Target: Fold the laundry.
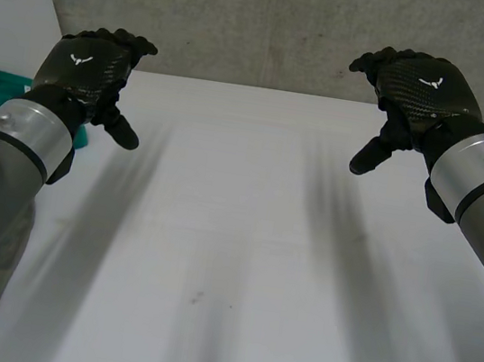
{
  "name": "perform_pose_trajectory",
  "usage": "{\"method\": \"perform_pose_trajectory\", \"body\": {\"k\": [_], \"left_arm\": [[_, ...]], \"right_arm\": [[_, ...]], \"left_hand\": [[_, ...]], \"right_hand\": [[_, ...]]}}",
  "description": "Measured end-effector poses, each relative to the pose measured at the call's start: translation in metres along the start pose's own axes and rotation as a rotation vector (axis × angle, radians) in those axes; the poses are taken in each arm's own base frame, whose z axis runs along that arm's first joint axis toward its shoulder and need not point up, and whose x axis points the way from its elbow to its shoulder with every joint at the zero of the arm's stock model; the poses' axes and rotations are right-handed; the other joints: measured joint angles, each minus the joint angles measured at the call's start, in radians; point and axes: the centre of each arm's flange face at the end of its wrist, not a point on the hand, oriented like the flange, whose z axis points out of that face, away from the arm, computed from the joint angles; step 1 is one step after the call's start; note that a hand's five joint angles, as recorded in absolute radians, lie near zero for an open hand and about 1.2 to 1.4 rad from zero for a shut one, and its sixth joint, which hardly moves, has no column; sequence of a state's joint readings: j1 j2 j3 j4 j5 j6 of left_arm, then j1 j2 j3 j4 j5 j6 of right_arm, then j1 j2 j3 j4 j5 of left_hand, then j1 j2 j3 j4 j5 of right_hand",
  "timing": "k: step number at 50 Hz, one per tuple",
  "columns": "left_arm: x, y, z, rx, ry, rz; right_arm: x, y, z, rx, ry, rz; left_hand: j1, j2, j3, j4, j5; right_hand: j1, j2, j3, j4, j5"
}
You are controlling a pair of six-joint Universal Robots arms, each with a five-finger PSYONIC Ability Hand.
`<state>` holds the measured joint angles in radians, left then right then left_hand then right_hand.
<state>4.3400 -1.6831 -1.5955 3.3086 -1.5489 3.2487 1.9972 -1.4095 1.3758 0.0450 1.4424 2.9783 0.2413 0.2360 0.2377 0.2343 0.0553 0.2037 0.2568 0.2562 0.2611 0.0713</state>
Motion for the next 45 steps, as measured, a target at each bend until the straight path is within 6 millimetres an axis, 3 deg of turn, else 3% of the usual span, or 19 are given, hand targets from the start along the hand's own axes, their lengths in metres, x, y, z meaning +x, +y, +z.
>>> {"method": "perform_pose_trajectory", "body": {"k": [16, 23, 35, 41, 44, 45], "left_arm": [[-0.002, 0.005, 0.003, 0.008, -0.007, 0.012], [-0.007, 0.011, 0.014, 0.024, -0.027, 0.035], [-0.080, 0.055, 0.071, -0.006, -0.192, 0.335], [-0.137, 0.099, 0.102, -0.119, -0.274, 0.547], [-0.152, 0.113, 0.108, -0.157, -0.293, 0.612], [-0.165, 0.126, 0.112, -0.199, -0.309, 0.684]], "right_arm": [[-0.001, 0.001, 0.001, -0.004, -0.006, -0.007], [-0.002, 0.007, 0.003, -0.020, -0.013, -0.011], [-0.004, 0.017, 0.008, -0.049, -0.023, -0.016], [-0.004, 0.017, 0.008, -0.048, -0.023, -0.018], [-0.004, 0.017, 0.008, -0.047, -0.023, -0.018], [-0.004, 0.017, 0.008, -0.047, -0.024, -0.019]], "left_hand": [[0.000, 0.000, 0.000, 0.000, 0.000], [-0.033, -0.031, -0.030, -0.030, -0.007], [-0.033, -0.031, -0.030, -0.030, -0.007], [-0.033, -0.031, -0.030, -0.030, -0.007], [-0.033, -0.031, -0.030, -0.030, -0.007], [-0.033, -0.031, -0.030, -0.030, -0.007]], "right_hand": [[0.000, 0.000, 0.000, 0.000, 0.000], [-0.003, -0.036, -0.041, -0.029, -0.005], [-0.003, -0.038, -0.042, -0.029, -0.005], [-0.003, -0.038, -0.042, -0.029, -0.005], [-0.003, -0.038, -0.042, -0.029, -0.005], [-0.003, -0.038, -0.042, -0.029, -0.005]]}}
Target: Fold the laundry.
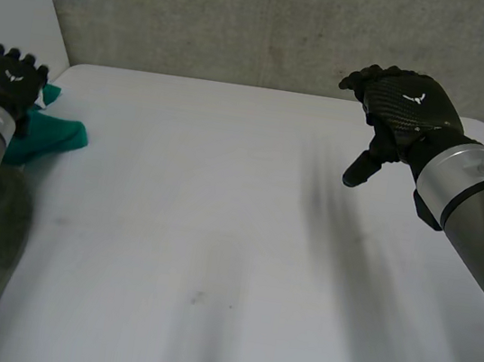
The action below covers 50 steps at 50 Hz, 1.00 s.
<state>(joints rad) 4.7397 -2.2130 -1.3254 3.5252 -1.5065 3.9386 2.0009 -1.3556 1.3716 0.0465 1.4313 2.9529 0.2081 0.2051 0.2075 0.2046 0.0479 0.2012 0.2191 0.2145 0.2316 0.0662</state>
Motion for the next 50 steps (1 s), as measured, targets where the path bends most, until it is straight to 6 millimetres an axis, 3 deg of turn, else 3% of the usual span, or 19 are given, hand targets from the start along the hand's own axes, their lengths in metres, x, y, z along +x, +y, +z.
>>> {"method": "perform_pose_trajectory", "body": {"k": [7, 10, 12, 13, 15, 22, 26, 29, 30, 31, 32, 35, 37, 40, 43, 44, 46, 47, 50], "left_arm": [[0.000, 0.043, 0.023, -0.082, -0.037, 0.225], [0.000, 0.052, 0.029, -0.092, -0.050, 0.273], [0.001, 0.055, 0.032, -0.093, -0.056, 0.288], [0.001, 0.056, 0.033, -0.092, -0.057, 0.290], [0.001, 0.056, 0.036, -0.088, -0.066, 0.295], [-0.002, 0.027, 0.032, -0.027, -0.106, 0.276], [0.005, -0.030, 0.005, 0.089, -0.100, 0.187], [0.009, -0.048, -0.006, 0.126, -0.087, 0.145], [0.019, -0.089, -0.037, 0.215, -0.037, 0.011], [0.019, -0.089, -0.037, 0.215, -0.037, 0.011], [0.028, -0.119, -0.068, 0.282, 0.024, -0.122], [0.038, -0.140, -0.096, 0.325, 0.098, -0.253], [0.056, -0.161, -0.139, 0.350, 0.244, -0.451], [0.075, -0.175, -0.178, 0.340, 0.401, -0.612], [0.089, -0.181, -0.205, 0.317, 0.517, -0.691], [0.097, -0.184, -0.220, 0.298, 0.587, -0.721], [0.101, -0.186, -0.228, 0.285, 0.624, -0.729], [0.104, -0.187, -0.233, 0.276, 0.647, -0.728], [0.103, -0.187, -0.232, 0.269, 0.652, -0.719]], "right_arm": [[-0.001, 0.004, 0.001, -0.010, -0.004, 0.001], [-0.002, 0.007, 0.003, -0.020, -0.007, 0.002], [-0.002, 0.009, 0.004, -0.026, -0.009, 0.003], [-0.003, 0.009, 0.004, -0.027, -0.010, 0.003], [-0.003, 0.011, 0.005, -0.031, -0.011, 0.003], [-0.003, 0.011, 0.005, -0.030, -0.011, 0.003], [0.000, 0.007, 0.005, -0.019, -0.004, 0.001], [0.001, 0.006, 0.005, -0.016, -0.001, 0.001], [0.002, 0.005, 0.006, -0.013, 0.002, 0.001], [0.002, 0.005, 0.006, -0.013, 0.002, 0.001], [0.005, 0.001, 0.005, -0.001, 0.010, -0.001], [0.006, -0.002, 0.004, 0.007, 0.015, -0.002], [0.008, -0.005, 0.003, 0.018, 0.021, -0.004], [0.010, -0.008, 0.003, 0.025, 0.027, -0.005], [0.013, -0.010, 0.002, 0.031, 0.037, -0.006], [0.016, -0.011, 0.002, 0.034, 0.044, -0.007], [0.017, -0.011, 0.002, 0.036, 0.047, -0.007], [0.018, -0.012, 0.002, 0.036, 0.049, -0.008], [0.019, -0.012, 0.002, 0.036, 0.050, -0.011]], "left_hand": [[0.075, 0.074, 0.066, 0.069, 0.061], [0.260, 0.237, 0.233, 0.239, 0.215], [0.580, 0.525, 0.520, 0.525, 0.486], [0.580, 0.525, 0.520, 0.525, 0.486], [0.927, 0.903, 0.894, 0.906, 0.855], [0.928, 0.981, 0.978, 0.989, 0.892], [0.928, 0.985, 0.980, 0.989, 0.892], [0.928, 0.985, 0.980, 0.989, 0.892], [0.928, 0.985, 0.980, 0.989, 0.892], [0.928, 0.985, 0.980, 0.989, 0.892], [0.928, 0.986, 0.981, 0.990, 0.892], [0.928, 0.986, 0.981, 0.993, 0.892], [0.928, 0.987, 0.983, 0.993, 0.892], [0.914, 0.968, 0.963, 0.972, 0.884], [0.568, 0.611, 0.612, 0.634, 0.600], [0.316, 0.390, 0.393, 0.390, 0.363], [0.265, 0.323, 0.344, 0.341, 0.313], [0.003, 0.048, 0.058, 0.050, 0.040], [-0.017, 0.003, 0.004, 0.001, -0.002]], "right_hand": [[0.000, 0.000, 0.000, 0.000, 0.000], [0.000, 0.000, 0.000, 0.000, 0.000], [0.000, 0.000, 0.000, 0.000, 0.000], [0.000, 0.000, 0.000, 0.000, 0.000], [0.000, 0.000, 0.000, 0.000, 0.000], [0.000, 0.000, 0.000, 0.000, 0.000], [0.000, 0.000, 0.000, 0.000, 0.000], [0.000, 0.000, 0.000, 0.000, 0.000], [0.000, 0.000, 0.000, 0.000, 0.000], [0.000, 0.000, 0.000, 0.000, 0.000], [0.000, 0.000, 0.000, 0.000, 0.000], [0.000, 0.000, 0.000, 0.000, 0.000], [0.000, 0.000, 0.000, 0.000, 0.000], [0.000, 0.000, 0.000, 0.000, 0.000], [0.000, 0.000, 0.000, 0.000, 0.000], [0.000, 0.000, 0.000, 0.000, 0.000], [0.000, 0.000, 0.000, 0.000, 0.000], [0.000, 0.000, 0.000, 0.000, 0.000], [0.000, 0.000, 0.000, 0.000, 0.000]]}}
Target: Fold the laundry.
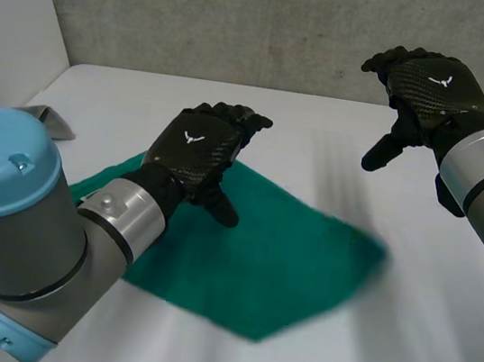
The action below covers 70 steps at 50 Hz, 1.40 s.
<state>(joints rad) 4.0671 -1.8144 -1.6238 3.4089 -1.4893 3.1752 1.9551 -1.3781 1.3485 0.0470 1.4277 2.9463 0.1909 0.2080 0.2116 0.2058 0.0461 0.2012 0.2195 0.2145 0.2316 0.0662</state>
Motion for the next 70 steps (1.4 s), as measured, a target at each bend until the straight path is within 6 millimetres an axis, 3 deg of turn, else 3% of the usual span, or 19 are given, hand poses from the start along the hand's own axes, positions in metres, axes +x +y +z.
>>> {"method": "perform_pose_trajectory", "body": {"k": [9, 10, 13, 20, 29, 44, 48, 50, 55, 60, 63, 66, 70], "left_arm": [[-0.063, -0.004, 0.017, -0.010, -0.169, 0.104], [-0.063, -0.004, 0.017, -0.010, -0.169, 0.104], [-0.081, 0.002, 0.017, -0.038, -0.216, 0.161], [-0.102, 0.026, 0.006, -0.151, -0.258, 0.266], [-0.119, 0.056, -0.011, -0.300, -0.276, 0.386], [-0.121, 0.084, -0.025, -0.468, -0.208, 0.359], [-0.121, 0.088, -0.028, -0.496, -0.205, 0.346], [-0.123, 0.091, -0.029, -0.509, -0.208, 0.339], [-0.125, 0.096, -0.030, -0.528, -0.210, 0.331], [-0.125, 0.103, -0.030, -0.549, -0.204, 0.323], [-0.125, 0.108, -0.029, -0.565, -0.198, 0.318], [-0.125, 0.112, -0.029, -0.575, -0.195, 0.315], [-0.125, 0.114, -0.028, -0.580, -0.193, 0.313]], "right_arm": [[-0.008, 0.015, -0.001, -0.076, -0.042, -0.106], [-0.008, 0.015, -0.001, -0.076, -0.042, -0.106], [-0.018, 0.042, -0.002, -0.213, -0.109, -0.225], [-0.039, 0.084, -0.017, -0.405, -0.237, -0.324], [-0.054, 0.121, -0.034, -0.445, -0.241, -0.193], [-0.065, 0.150, -0.027, -0.413, -0.227, -0.115], [-0.066, 0.156, -0.022, -0.422, -0.233, -0.116], [-0.067, 0.160, -0.019, -0.430, -0.237, -0.116], [-0.067, 0.163, -0.016, -0.437, -0.239, -0.116], [-0.065, 0.164, -0.016, -0.441, -0.237, -0.116], [-0.065, 0.165, -0.015, -0.442, -0.235, -0.115], [-0.064, 0.165, -0.016, -0.444, -0.234, -0.114], [-0.064, 0.165, -0.016, -0.443, -0.232, -0.114]], "left_hand": [[0.000, -0.004, -0.002, -0.002, 0.000], [0.000, -0.004, -0.002, -0.002, 0.000], [0.000, -0.004, -0.002, -0.002, 0.000], [0.000, -0.004, -0.002, -0.002, 0.000], [0.004, -0.003, -0.002, 0.000, 0.000], [0.097, 0.075, 0.071, 0.082, 0.067], [0.132, 0.112, 0.108, 0.119, 0.104], [0.162, 0.141, 0.136, 0.146, 0.133], [0.219, 0.201, 0.195, 0.203, 0.192], [0.247, 0.230, 0.227, 0.235, 0.223], [0.280, 0.260, 0.257, 0.266, 0.253], [0.360, 0.331, 0.328, 0.338, 0.322], [0.550, 0.518, 0.513, 0.511, 0.491]], "right_hand": [[0.000, 0.000, 0.000, 0.000, 0.000], [0.000, 0.000, 0.000, 0.000, 0.000], [0.000, 0.000, 0.000, 0.000, 0.000], [0.000, 0.000, 0.000, 0.000, 0.000], [0.000, 0.000, 0.000, 0.000, 0.000], [0.013, 0.027, 0.031, 0.015, 0.017], [0.130, 0.166, 0.173, 0.150, 0.132], [0.311, 0.372, 0.376, 0.357, 0.326], [0.395, 0.483, 0.486, 0.468, 0.429], [0.385, 0.469, 0.474, 0.458, 0.425], [0.274, 0.325, 0.333, 0.319, 0.318], [0.141, 0.174, 0.175, 0.155, 0.150], [0.118, 0.154, 0.146, 0.122, 0.112]]}}
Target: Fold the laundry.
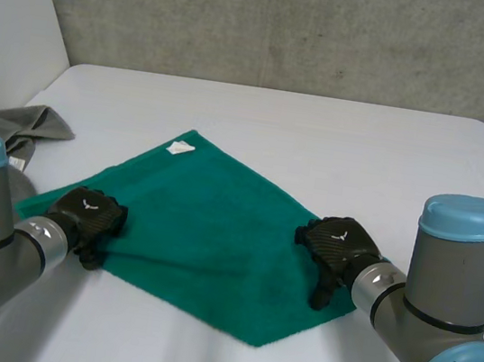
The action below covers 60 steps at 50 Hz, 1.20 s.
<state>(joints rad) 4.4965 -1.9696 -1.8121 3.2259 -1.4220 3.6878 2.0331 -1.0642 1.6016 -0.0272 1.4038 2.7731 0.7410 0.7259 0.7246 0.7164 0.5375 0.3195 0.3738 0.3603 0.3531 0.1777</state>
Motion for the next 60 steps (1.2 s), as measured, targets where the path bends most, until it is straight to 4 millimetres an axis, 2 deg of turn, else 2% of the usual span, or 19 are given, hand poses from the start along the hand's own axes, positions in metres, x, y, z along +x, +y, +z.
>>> {"method": "perform_pose_trajectory", "body": {"k": [1, 6, 7, 8, 12, 15, 26, 28, 37, 44, 45, 46, 47, 48, 50, 51, 55, 58, 60], "left_arm": [[0.000, 0.000, 0.000, 0.000, 0.000, 0.000], [-0.001, -0.001, 0.001, 0.001, -0.006, 0.001], [-0.001, -0.001, 0.001, 0.002, -0.007, 0.001], [-0.002, -0.001, 0.001, 0.005, -0.010, 0.001], [-0.003, -0.005, 0.000, 0.019, -0.019, 0.005], [-0.006, -0.017, -0.006, 0.064, -0.036, 0.016], [-0.015, -0.089, -0.062, 0.350, -0.128, 0.064], [-0.012, -0.108, -0.084, 0.440, -0.144, 0.081], [-0.007, -0.146, -0.142, 0.665, -0.180, 0.106], [-0.008, -0.157, -0.155, 0.734, -0.200, 0.110], [-0.009, -0.158, -0.155, 0.738, -0.203, 0.110], [-0.009, -0.158, -0.155, 0.738, -0.203, 0.110], [-0.011, -0.161, -0.154, 0.746, -0.211, 0.110], [-0.011, -0.161, -0.153, 0.748, -0.214, 0.109], [-0.014, -0.164, -0.150, 0.757, -0.227, 0.109], [-0.017, -0.167, -0.147, 0.764, -0.238, 0.109], [-0.027, -0.180, -0.135, 0.797, -0.296, 0.103], [-0.040, -0.198, -0.126, 0.844, -0.366, 0.090], [-0.047, -0.209, -0.123, 0.874, -0.404, 0.081]], "right_arm": [[0.000, 0.000, 0.000, 0.000, 0.000, 0.000], [0.001, -0.001, 0.000, 0.003, 0.002, 0.000], [0.001, -0.003, -0.001, 0.008, 0.005, 0.000], [0.001, -0.003, -0.001, 0.010, 0.005, 0.000], [0.002, -0.007, -0.002, 0.022, 0.011, -0.002], [0.005, -0.014, -0.004, 0.040, 0.022, -0.006], [0.012, -0.037, -0.009, 0.040, 0.009, -0.004], [0.010, -0.044, -0.010, 0.034, -0.026, 0.004], [-0.003, -0.050, 0.002, 0.026, -0.201, 0.112], [-0.013, -0.037, 0.019, -0.027, -0.298, 0.204], [-0.013, -0.036, 0.021, -0.033, -0.304, 0.212], [-0.013, -0.036, 0.021, -0.033, -0.304, 0.212], [-0.011, -0.036, 0.025, -0.033, -0.300, 0.225], [-0.010, -0.037, 0.025, -0.031, -0.298, 0.226], [0.000, -0.048, 0.028, 0.009, -0.259, 0.224], [0.009, -0.058, 0.028, 0.046, -0.224, 0.215], [0.048, -0.100, 0.023, 0.215, -0.072, 0.166], [0.085, -0.147, 0.006, 0.411, 0.084, 0.103], [0.097, -0.165, -0.003, 0.493, 0.140, 0.076]], "left_hand": [[0.128, 0.119, 0.119, 0.129, 0.128], [0.251, 0.258, 0.247, 0.257, 0.256], [0.385, 0.426, 0.419, 0.435, 0.428], [0.385, 0.458, 0.456, 0.474, 0.445], [0.385, 0.464, 0.461, 0.478, 0.445], [0.385, 0.464, 0.461, 0.478, 0.445], [0.385, 0.465, 0.461, 0.478, 0.445], [0.385, 0.466, 0.464, 0.479, 0.445], [0.385, 0.468, 0.464, 0.482, 0.445], [0.385, 0.469, 0.467, 0.482, 0.445], [0.385, 0.469, 0.467, 0.482, 0.445], [0.385, 0.469, 0.467, 0.482, 0.445], [0.385, 0.469, 0.467, 0.482, 0.445], [0.385, 0.469, 0.467, 0.482, 0.445], [0.385, 0.469, 0.467, 0.482, 0.445], [0.385, 0.469, 0.467, 0.482, 0.445], [0.385, 0.469, 0.467, 0.482, 0.445], [0.385, 0.469, 0.468, 0.482, 0.445], [0.385, 0.470, 0.468, 0.482, 0.445]], "right_hand": [[0.000, 0.000, 0.000, 0.000, 0.000], [0.000, 0.000, 0.000, 0.000, 0.000], [0.000, 0.000, 0.000, 0.000, 0.000], [0.000, 0.000, 0.000, 0.000, 0.000], [-0.029, -0.011, -0.025, -0.027, -0.029], [-0.105, -0.129, -0.126, -0.109, -0.099], [-0.121, -0.159, -0.149, -0.122, -0.110], [-0.121, -0.159, -0.149, -0.122, -0.110], [-0.121, -0.159, -0.149, -0.122, -0.110], [-0.118, -0.154, -0.144, -0.120, -0.109], [0.041, -0.001, 0.012, 0.029, 0.038], [0.041, -0.001, 0.012, 0.029, 0.038], [0.353, 0.336, 0.340, 0.354, 0.348], [0.353, 0.336, 0.340, 0.354, 0.348], [0.641, 0.734, 0.734, 0.745, 0.724], [0.663, 0.798, 0.802, 0.813, 0.784], [0.663, 0.801, 0.818, 0.831, 0.796], [0.663, 0.801, 0.818, 0.831, 0.796], [0.663, 0.801, 0.818, 0.831, 0.796]]}}
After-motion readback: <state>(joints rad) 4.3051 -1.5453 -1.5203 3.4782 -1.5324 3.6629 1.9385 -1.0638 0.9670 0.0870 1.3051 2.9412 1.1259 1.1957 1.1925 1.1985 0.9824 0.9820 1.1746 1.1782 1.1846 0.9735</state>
